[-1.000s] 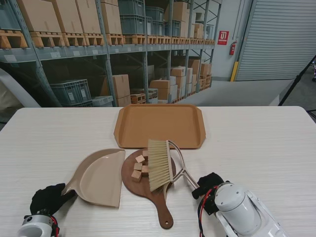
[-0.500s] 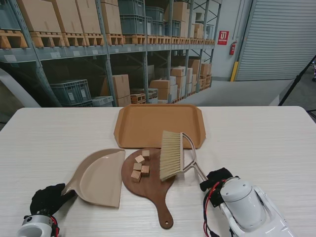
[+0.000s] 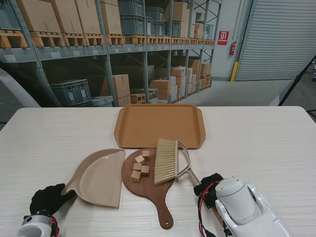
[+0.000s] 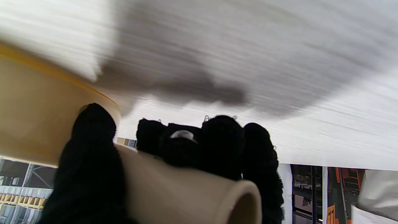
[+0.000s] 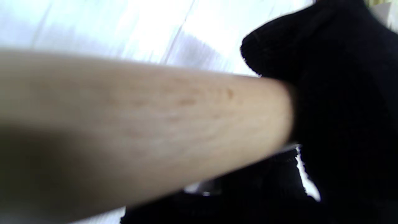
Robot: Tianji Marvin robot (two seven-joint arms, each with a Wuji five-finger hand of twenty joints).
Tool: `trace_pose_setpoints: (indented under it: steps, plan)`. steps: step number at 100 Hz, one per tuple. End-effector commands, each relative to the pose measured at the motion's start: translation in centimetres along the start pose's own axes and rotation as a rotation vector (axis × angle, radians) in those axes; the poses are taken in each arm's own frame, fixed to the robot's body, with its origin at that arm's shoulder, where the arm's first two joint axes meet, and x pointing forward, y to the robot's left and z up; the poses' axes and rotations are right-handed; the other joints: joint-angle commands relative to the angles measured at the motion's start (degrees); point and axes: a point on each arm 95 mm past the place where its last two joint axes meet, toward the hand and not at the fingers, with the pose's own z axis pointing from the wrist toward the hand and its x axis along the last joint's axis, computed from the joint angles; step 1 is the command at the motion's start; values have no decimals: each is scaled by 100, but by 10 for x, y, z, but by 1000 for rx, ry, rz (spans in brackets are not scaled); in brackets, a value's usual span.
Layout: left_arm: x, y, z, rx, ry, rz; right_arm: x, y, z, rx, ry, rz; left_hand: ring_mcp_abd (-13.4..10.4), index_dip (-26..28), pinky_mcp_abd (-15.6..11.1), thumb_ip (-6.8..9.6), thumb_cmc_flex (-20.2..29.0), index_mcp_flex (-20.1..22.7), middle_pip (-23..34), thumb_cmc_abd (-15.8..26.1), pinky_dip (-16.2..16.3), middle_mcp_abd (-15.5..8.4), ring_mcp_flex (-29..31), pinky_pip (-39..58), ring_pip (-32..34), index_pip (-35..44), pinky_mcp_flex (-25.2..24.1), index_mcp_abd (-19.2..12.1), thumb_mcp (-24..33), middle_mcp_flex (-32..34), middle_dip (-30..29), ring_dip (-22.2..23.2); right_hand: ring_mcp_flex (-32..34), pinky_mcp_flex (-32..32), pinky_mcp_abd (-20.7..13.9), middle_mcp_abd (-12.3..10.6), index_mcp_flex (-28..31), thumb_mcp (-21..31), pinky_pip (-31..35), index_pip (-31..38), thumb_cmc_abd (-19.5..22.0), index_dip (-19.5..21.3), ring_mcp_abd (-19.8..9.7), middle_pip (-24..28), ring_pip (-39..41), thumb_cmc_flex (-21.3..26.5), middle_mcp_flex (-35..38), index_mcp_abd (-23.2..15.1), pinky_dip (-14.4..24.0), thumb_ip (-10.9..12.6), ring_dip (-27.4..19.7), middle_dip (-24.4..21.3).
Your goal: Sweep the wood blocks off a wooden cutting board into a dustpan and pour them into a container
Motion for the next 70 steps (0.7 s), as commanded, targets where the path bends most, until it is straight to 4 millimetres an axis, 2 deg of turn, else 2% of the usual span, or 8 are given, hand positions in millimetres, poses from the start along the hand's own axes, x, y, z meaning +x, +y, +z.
trace_pose_setpoints:
  steps: [1,45,70]
  plan:
    - [1,3,-2,-23,-1,-3,-3,-12,-1,50,-21,0,-363,2,19,12,689,593,487,998,150,-273,311,93,20,336,-56,72,443,498,159,29,-33,380,-1187,672,1205,4757,1800,1251,864,322,-361,-404,486,942,544,-718,-134,480,8,-309]
    - [2,4,-1,-22,5,-7,6,-40,-3,159,-1,-29,-361,2,16,12,689,593,487,993,150,-273,309,91,18,336,-59,72,442,498,159,30,-33,383,-1181,666,1203,4778,1800,1238,839,325,-361,-421,486,935,545,-727,-135,406,8,-311]
    - [3,3,1,-20,7,-10,8,-46,0,185,7,-34,-363,2,20,12,690,593,487,995,150,-273,308,91,17,336,-57,72,443,498,159,30,-33,378,-1181,666,1203,4797,1800,1235,830,326,-361,-424,486,928,544,-728,-152,375,8,-310]
